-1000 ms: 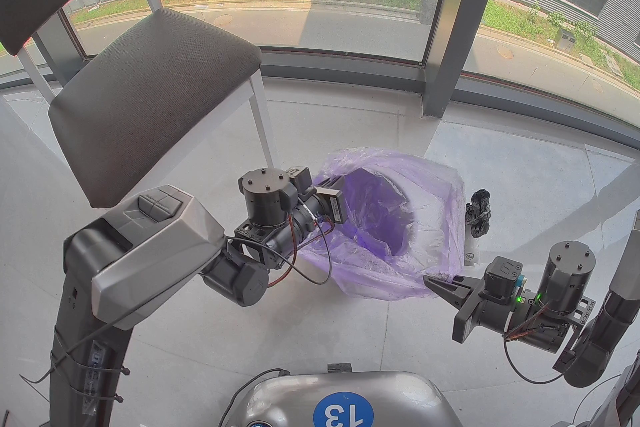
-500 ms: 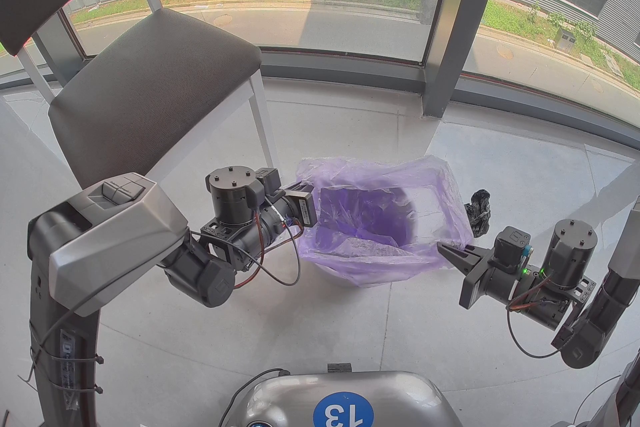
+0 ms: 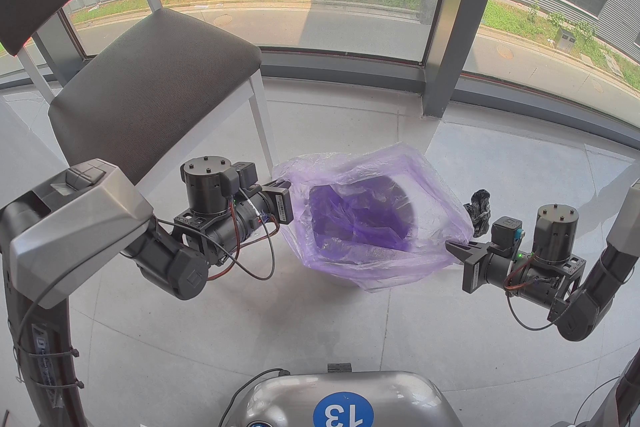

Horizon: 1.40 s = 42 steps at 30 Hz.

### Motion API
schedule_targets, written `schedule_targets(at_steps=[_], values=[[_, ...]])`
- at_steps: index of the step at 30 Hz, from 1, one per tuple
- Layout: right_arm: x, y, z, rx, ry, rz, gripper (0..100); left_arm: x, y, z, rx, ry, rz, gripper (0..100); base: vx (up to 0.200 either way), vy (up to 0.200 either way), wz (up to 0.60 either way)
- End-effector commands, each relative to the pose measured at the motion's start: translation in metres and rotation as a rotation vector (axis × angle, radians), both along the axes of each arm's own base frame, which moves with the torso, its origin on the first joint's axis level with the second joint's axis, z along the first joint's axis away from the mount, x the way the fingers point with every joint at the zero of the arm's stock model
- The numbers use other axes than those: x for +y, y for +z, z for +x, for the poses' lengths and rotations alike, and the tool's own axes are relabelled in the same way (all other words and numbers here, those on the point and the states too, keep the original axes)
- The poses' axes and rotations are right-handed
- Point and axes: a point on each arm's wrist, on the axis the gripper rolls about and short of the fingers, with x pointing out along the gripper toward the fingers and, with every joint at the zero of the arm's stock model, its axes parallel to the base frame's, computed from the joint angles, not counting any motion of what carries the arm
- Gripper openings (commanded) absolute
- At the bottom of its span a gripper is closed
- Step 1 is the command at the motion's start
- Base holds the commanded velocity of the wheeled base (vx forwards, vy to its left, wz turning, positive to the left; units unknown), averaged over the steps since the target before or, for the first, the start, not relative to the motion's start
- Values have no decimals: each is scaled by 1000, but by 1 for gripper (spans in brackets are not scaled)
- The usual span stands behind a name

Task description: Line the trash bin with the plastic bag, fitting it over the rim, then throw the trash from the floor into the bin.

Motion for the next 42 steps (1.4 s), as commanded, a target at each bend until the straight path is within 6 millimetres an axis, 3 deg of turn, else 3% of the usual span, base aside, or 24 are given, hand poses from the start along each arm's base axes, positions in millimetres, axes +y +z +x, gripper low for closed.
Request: schedule_targets(at_steps=[1,10,16,23,36,42], values=[[-6,29,16,-14,-50,44,0,9,30,-15,13,5,8,0,0,0,0],[-22,34,36,27,-118,30,0,21,34,-17,38,25,69,0,0,0,0],[-32,42,50,37,-155,29,0,20,38,-31,52,4,87,0,0,0,0],[-34,38,45,86,-159,15,0,23,42,-43,92,-2,104,0,0,0,0],[-30,36,15,116,-160,-27,0,28,26,-69,167,-22,137,0,0,0,0],[-29,34,7,127,-155,-33,0,29,20,-72,185,-22,143,0,0,0,0]])
